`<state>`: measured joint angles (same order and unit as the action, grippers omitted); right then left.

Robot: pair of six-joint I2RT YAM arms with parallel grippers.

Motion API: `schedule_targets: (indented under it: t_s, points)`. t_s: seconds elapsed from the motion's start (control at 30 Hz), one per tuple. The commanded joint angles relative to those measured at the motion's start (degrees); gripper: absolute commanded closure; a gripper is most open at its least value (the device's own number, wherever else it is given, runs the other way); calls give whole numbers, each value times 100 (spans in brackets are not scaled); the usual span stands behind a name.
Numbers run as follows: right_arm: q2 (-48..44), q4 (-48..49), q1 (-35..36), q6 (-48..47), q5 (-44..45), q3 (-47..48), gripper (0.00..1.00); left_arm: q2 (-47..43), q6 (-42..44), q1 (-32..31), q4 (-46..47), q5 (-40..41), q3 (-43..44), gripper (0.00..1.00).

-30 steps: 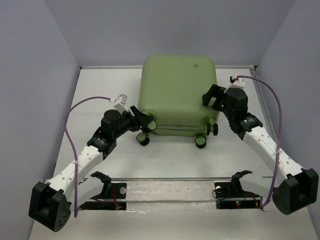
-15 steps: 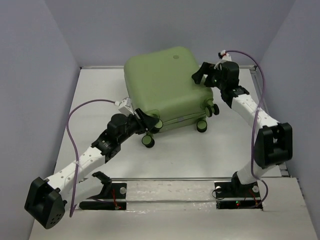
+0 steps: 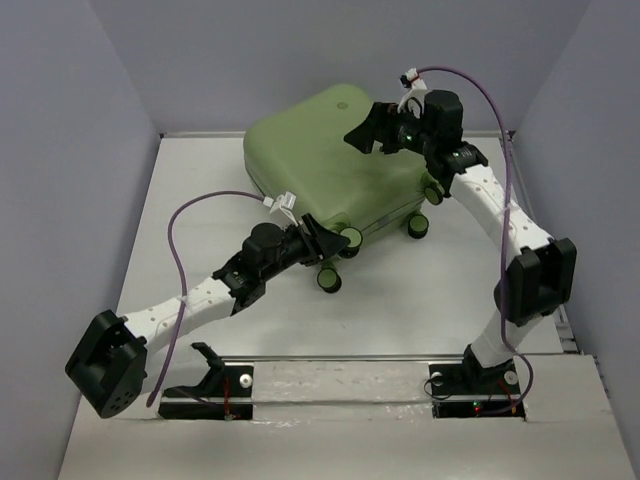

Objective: Pack the luggage

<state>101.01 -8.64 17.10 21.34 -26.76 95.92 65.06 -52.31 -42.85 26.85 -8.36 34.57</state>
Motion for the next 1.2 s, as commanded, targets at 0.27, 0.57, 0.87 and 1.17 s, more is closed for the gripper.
schedule_targets:
  t_s: [0.27,0.57,0.87,1.17]
  points:
    - [-5025,3403,846,887,407,-6016,75,-46,205,-312,1568,-570,165,94]
    - [-5330,4237,1760,836,1261,-7991,77,121,108,-312,1762,-640,182,94]
    - [-2811,6953,2438,617,1973,-8133,56,25,55,-321,1771,-649,121,94]
    - [-1278,8721,2438,529,2298,-7817,44,77,29,-338,1753,-772,173,94]
